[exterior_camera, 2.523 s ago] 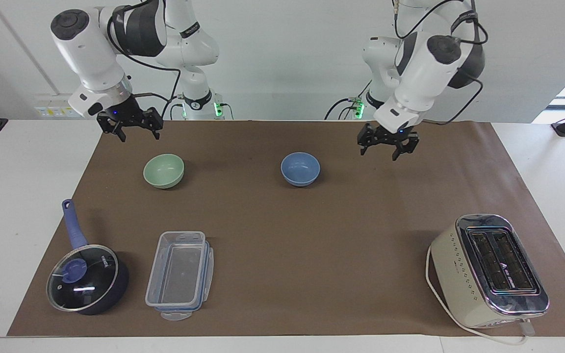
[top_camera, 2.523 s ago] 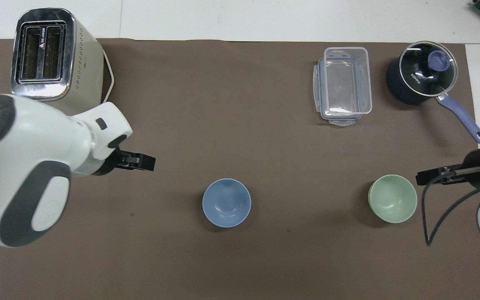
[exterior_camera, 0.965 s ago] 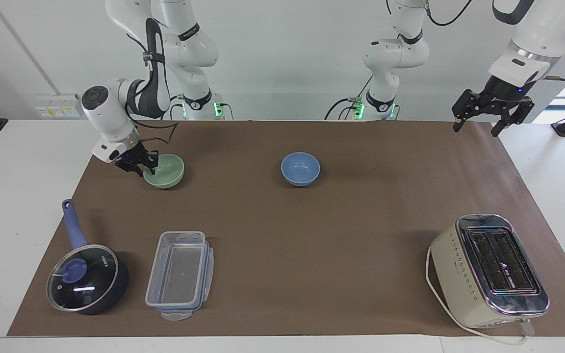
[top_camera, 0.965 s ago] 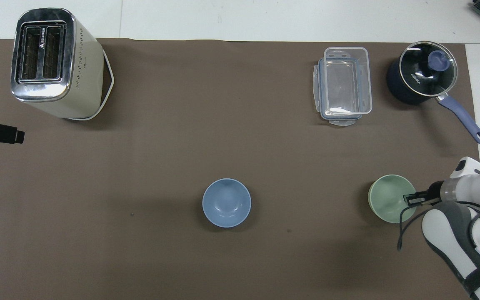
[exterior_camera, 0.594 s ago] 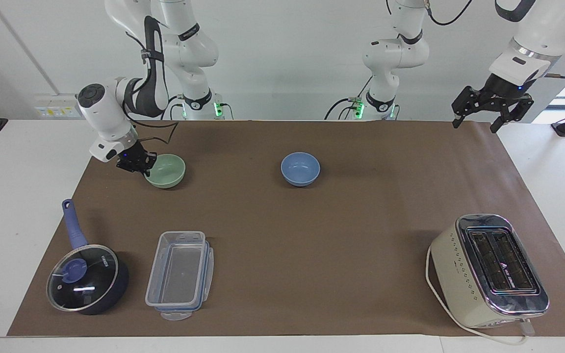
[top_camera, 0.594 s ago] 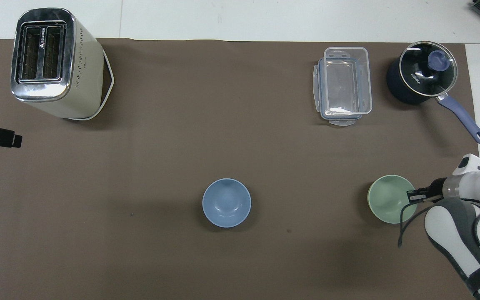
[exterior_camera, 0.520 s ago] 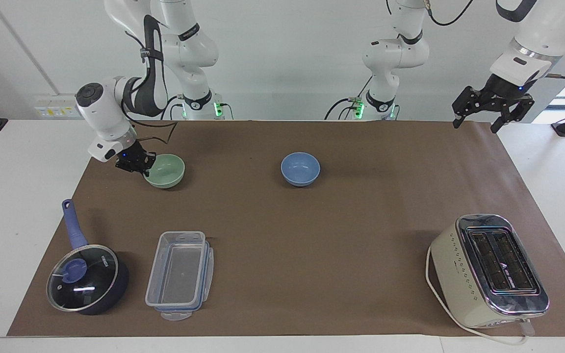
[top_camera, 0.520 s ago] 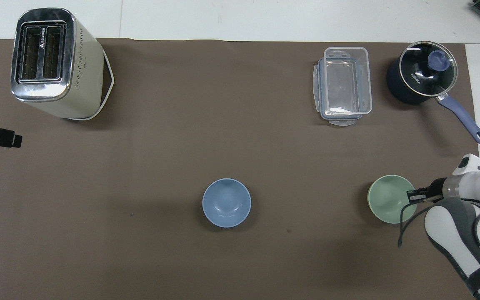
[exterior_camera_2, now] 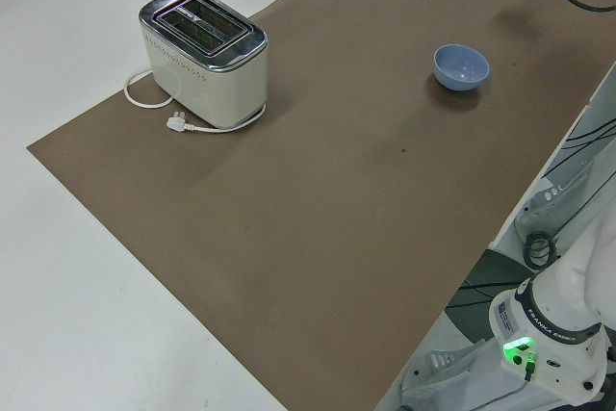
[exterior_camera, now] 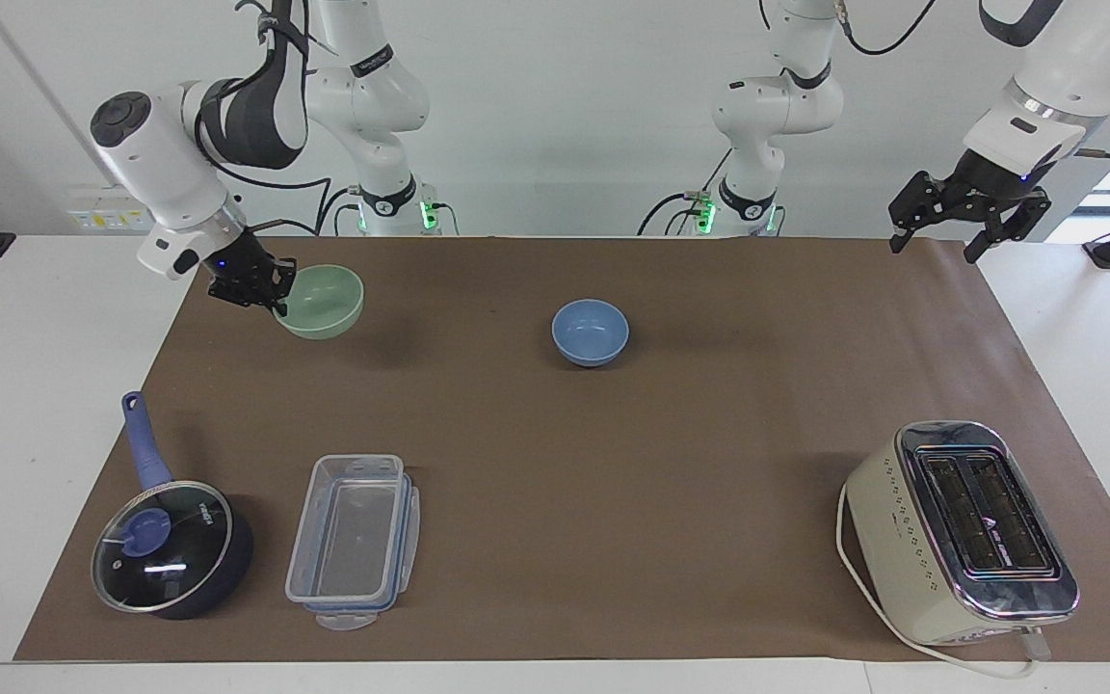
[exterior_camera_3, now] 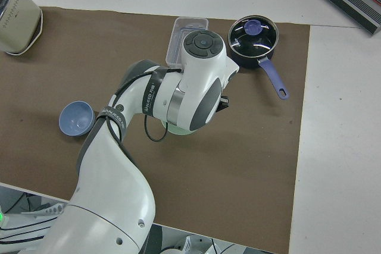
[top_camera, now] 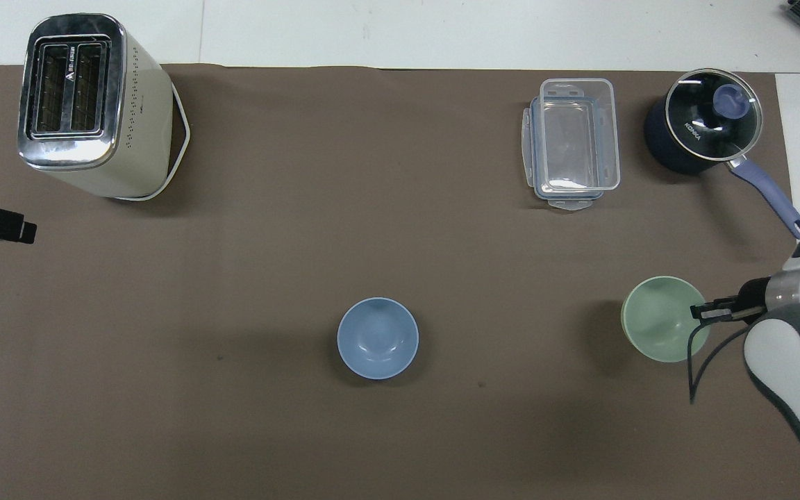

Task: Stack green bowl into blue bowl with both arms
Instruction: 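Lift the green bowl and carry it over the blue bowl with the right gripper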

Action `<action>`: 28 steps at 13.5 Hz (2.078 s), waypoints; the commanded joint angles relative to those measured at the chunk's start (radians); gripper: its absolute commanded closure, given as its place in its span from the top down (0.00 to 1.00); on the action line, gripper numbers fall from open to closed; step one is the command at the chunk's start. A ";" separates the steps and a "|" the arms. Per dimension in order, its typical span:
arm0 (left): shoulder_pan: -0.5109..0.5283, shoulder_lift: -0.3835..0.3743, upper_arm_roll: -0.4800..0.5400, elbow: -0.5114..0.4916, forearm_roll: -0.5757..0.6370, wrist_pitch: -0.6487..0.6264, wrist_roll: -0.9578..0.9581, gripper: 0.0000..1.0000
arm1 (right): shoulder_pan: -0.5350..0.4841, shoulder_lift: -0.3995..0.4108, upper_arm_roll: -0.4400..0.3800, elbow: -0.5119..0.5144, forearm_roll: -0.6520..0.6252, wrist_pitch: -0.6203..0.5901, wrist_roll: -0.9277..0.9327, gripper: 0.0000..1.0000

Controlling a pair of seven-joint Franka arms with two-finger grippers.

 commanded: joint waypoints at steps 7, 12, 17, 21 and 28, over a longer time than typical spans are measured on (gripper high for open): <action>0.007 0.004 -0.005 0.024 0.022 -0.028 0.006 1.00 | 0.109 0.050 0.246 0.029 0.106 0.066 0.466 0.00; 0.007 0.006 -0.005 0.023 0.022 -0.028 0.006 1.00 | 0.295 0.118 0.248 0.031 0.152 0.207 0.679 0.00; 0.007 0.006 -0.005 0.024 0.022 -0.028 0.006 1.00 | 0.374 0.123 0.249 0.031 0.186 0.218 0.747 0.00; 0.007 0.006 -0.005 0.023 0.022 -0.028 0.006 1.00 | 0.476 0.227 0.249 0.029 0.186 0.367 0.847 0.00; 0.007 0.006 -0.005 0.023 0.022 -0.028 0.006 1.00 | 0.512 0.239 0.248 -0.006 0.181 0.393 0.870 0.00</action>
